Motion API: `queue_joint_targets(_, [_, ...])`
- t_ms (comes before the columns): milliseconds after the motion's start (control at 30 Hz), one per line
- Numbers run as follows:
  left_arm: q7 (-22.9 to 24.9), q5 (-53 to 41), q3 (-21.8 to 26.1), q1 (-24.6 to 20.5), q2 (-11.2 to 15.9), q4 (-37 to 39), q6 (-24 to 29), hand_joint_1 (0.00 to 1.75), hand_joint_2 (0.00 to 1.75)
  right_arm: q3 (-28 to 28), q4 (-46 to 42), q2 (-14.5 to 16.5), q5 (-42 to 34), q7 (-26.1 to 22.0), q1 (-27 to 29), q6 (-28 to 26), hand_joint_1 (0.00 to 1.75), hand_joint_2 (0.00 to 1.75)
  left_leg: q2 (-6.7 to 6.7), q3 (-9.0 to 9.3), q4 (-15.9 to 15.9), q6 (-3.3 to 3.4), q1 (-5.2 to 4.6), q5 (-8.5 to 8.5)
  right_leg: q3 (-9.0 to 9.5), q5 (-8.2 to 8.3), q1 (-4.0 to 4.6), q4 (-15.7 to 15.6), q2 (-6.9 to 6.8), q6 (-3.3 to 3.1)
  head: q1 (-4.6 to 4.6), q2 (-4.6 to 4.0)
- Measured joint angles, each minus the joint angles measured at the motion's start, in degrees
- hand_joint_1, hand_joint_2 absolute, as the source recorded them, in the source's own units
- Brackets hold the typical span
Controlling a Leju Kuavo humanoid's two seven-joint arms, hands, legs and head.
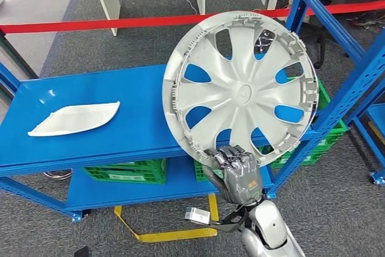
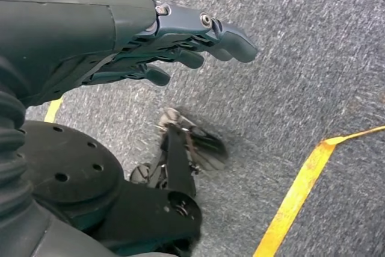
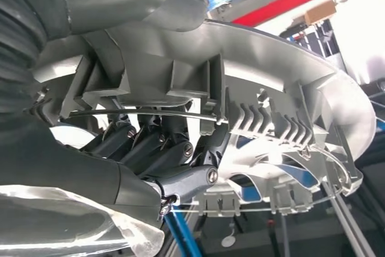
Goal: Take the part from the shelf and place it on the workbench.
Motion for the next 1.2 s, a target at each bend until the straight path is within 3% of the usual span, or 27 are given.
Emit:
queue_joint_targets(67, [0.00,-0.07,-0.08,0.02,0.03,0.00,-0.37,0.00,1.75,-0.09,-0.04,0.16,-0.82,-0.48,0.39,0.00,1.75,1.75,0.00,-1.48,5.56,0.20,-0.10,-2.46,-0.63,0.44,0.52,0.01,-0.17,-0.64,0.00,0.00])
queue_joint_targets(100, [0.00,-0.08,-0.16,0.03,0.05,0.00,-0.52,0.00,1.75,-0.13,-0.04,0.19,-1.13,-0.63,0.62,0.00,1.75,1.75,0.00,-1.07,5.78,0.45,-0.21,-2.09,-0.96,0.70,0.76,0.01,-0.20,-0.84,0.02,0.00])
queue_joint_targets(133, [0.00,-0.10,-0.27,0.02,0.06,0.00,-0.66,0.00,1.75,-0.17,-0.06,0.21,-1.38,-0.76,0.86,0.00,1.75,1.75,0.00,0.35,3.87,0.82,-0.38,-0.81,-1.29,1.00,0.97,0.02,-0.20,-0.96,0.02,0.00])
queue_joint_targets(200, [0.00,-0.30,-0.55,-0.07,0.11,0.00,-0.77,0.00,1.75,-0.32,-0.29,0.37,-1.75,-1.05,1.46,0.00,1.75,1.75,-0.01,4.81,-3.48,1.81,-0.86,1.96,-1.83,1.60,1.25,0.01,-0.17,-0.93,0.03,0.00])
queue_joint_targets(267, [-0.01,-0.63,-0.80,-0.13,0.15,0.01,-0.77,0.00,1.75,-0.61,-1.00,0.65,-2.02,-1.57,2.33,-0.01,1.75,1.75,-0.06,7.70,-8.87,2.33,-1.34,3.03,-2.18,2.32,1.31,-0.06,-0.21,-0.55,0.07,0.00])
queue_joint_targets(333, [-0.03,-0.94,-0.96,-0.04,0.19,0.02,-0.79,0.00,1.75,-1.02,-2.02,0.95,-2.18,-2.36,3.56,-0.02,1.75,1.75,-0.10,7.76,-10.04,2.43,-1.64,3.53,-2.38,3.23,1.18,-0.39,-0.27,0.15,0.06,0.00])
queue_joint_targets(400, [-0.05,-1.21,-1.02,0.06,0.23,0.05,-0.81,0.00,1.75,-1.54,-3.00,1.14,-2.24,-3.08,4.91,-0.02,1.75,1.75,0.05,7.19,-10.64,2.88,-1.50,4.70,-2.77,2.96,1.06,-0.45,-0.22,0.81,0.04,0.00])
queue_joint_targets(467, [-0.09,-1.37,-1.09,0.07,0.26,0.09,-0.81,0.00,1.75,-2.06,-3.76,1.16,-2.22,-3.55,6.00,-0.02,1.75,1.75,0.23,6.14,-11.08,3.50,-1.29,5.99,-4.08,-1.09,1.03,2.76,-0.13,1.21,0.14,0.00])
queue_joint_targets(533, [-0.13,-1.43,-1.15,0.09,0.27,0.09,-0.86,0.00,1.75,-2.40,-4.18,1.16,-2.17,-3.73,6.85,-0.02,1.75,1.75,0.31,4.63,-11.03,3.85,-1.37,7.11,-5.69,-6.48,1.05,9.51,-0.10,1.50,0.19,0.00])
queue_joint_targets(567, [-0.13,-1.47,-1.19,0.11,0.28,0.09,-0.94,0.00,1.75,-2.52,-4.26,1.16,-2.12,-3.66,7.23,-0.02,1.75,1.75,0.33,3.85,-10.98,3.87,-1.40,7.70,-5.92,-7.71,1.04,12.42,-0.10,1.62,0.16,0.00])
queue_joint_targets(600, [-0.13,-1.51,-1.22,0.11,0.30,0.09,-1.05,0.00,1.75,-2.64,-4.32,1.16,-2.04,-3.55,7.59,-0.02,1.75,1.75,0.35,3.04,-10.91,3.84,-1.41,8.29,-5.54,-7.67,1.04,13.95,-0.11,1.71,0.16,0.00])
queue_joint_targets(633, [-0.13,-1.59,-1.26,0.12,0.31,0.09,-1.17,0.00,1.75,-2.74,-4.35,1.16,-1.96,-3.44,7.90,-0.02,1.75,1.75,0.36,2.23,-10.82,3.77,-1.40,8.84,-4.34,-6.52,1.03,13.75,-0.11,1.77,0.18,0.00])
queue_joint_targets(700, [-0.14,-1.79,-1.32,0.16,0.30,0.09,-1.61,0.00,1.75,-2.98,-4.62,1.16,-1.78,-3.26,8.39,-0.02,1.75,1.75,0.35,0.79,-10.48,3.44,-1.36,9.82,0.44,-3.56,0.99,8.47,-0.13,1.79,0.19,0.00])
queue_joint_targets(733, [-0.16,-1.91,-1.36,0.19,0.29,0.09,-1.85,0.00,1.75,-3.09,-4.89,1.17,-1.71,-3.22,8.58,-0.02,1.75,1.75,0.34,0.20,-10.18,3.17,-1.44,10.21,3.59,-3.18,1.01,4.25,-0.11,1.72,0.21,0.00])
queue_joint_targets(800, [-0.35,-2.24,-1.50,0.29,0.30,0.09,-2.24,0.00,1.75,-3.34,-5.81,1.26,-1.50,-3.24,9.20,-0.04,1.75,1.75,0.34,-0.54,-9.75,2.59,-1.62,11.17,7.54,-4.04,1.10,-1.99,-0.02,1.27,0.20,0.00])
queue_joint_targets(867, [-0.65,-2.71,-1.78,0.40,0.37,0.09,-2.34,0.00,1.75,-3.74,-6.92,1.43,-1.27,-3.51,10.41,-0.10,1.75,1.75,0.32,-0.96,-9.76,2.05,-1.62,12.08,7.59,-4.34,1.22,-3.42,-0.03,0.52,0.17,0.00])
queue_joint_targets(933, [-0.96,-3.10,-2.11,0.54,0.46,0.09,-2.27,0.00,1.75,-4.24,-8.02,1.64,-1.38,-4.22,11.71,-0.13,1.75,1.75,0.28,-1.49,-8.83,1.39,-1.41,10.55,6.67,-3.50,1.16,-3.37,-0.26,-0.39,0.11,0.00])
queue_joint_targets(1000, [-1.34,-3.38,-2.33,0.59,0.55,0.09,-2.25,0.00,1.75,-4.70,-8.93,1.97,-1.87,-5.17,12.54,-0.13,1.75,1.75,0.28,-2.59,-4.20,0.79,-1.24,5.30,5.67,-2.44,1.11,-3.41,-0.46,-1.20,0.01,0.00])
queue_joint_targets(1067, [-1.93,-3.52,-2.42,0.47,0.74,0.09,-2.29,0.00,1.75,-5.11,-9.38,2.35,-2.26,-6.05,12.92,-0.14,1.75,1.75,0.28,-3.60,2.91,0.47,-1.15,0.53,4.51,-1.18,1.24,-3.30,-0.52,-1.50,-0.01,0.00])
queue_joint_targets(1100, [-2.23,-3.54,-2.44,0.34,0.87,0.09,-2.28,0.00,1.75,-5.25,-9.44,2.51,-2.37,-6.37,12.95,-0.15,1.75,1.75,0.28,-3.54,5.39,0.43,-1.13,0.01,3.78,-0.52,1.32,-3.19,-0.52,-1.51,-0.01,0.00])
queue_joint_targets(1133, [-2.45,-3.49,-2.45,0.17,0.98,0.09,-2.23,0.00,1.75,-5.33,-9.41,2.64,-2.45,-6.57,12.87,-0.15,1.75,1.75,0.28,-2.79,6.13,0.50,-1.13,0.80,2.92,0.12,1.39,-3.03,-0.52,-1.49,0.00,0.00])
queue_joint_targets(1200, [-2.69,-3.33,-2.45,-0.20,1.18,0.09,-2.15,0.00,1.75,-5.42,-9.13,2.89,-2.56,-6.68,12.44,-0.15,1.75,1.75,0.27,1.15,1.97,0.96,-1.17,3.93,1.16,1.22,1.54,-2.66,-0.49,-1.38,0.00,0.00])
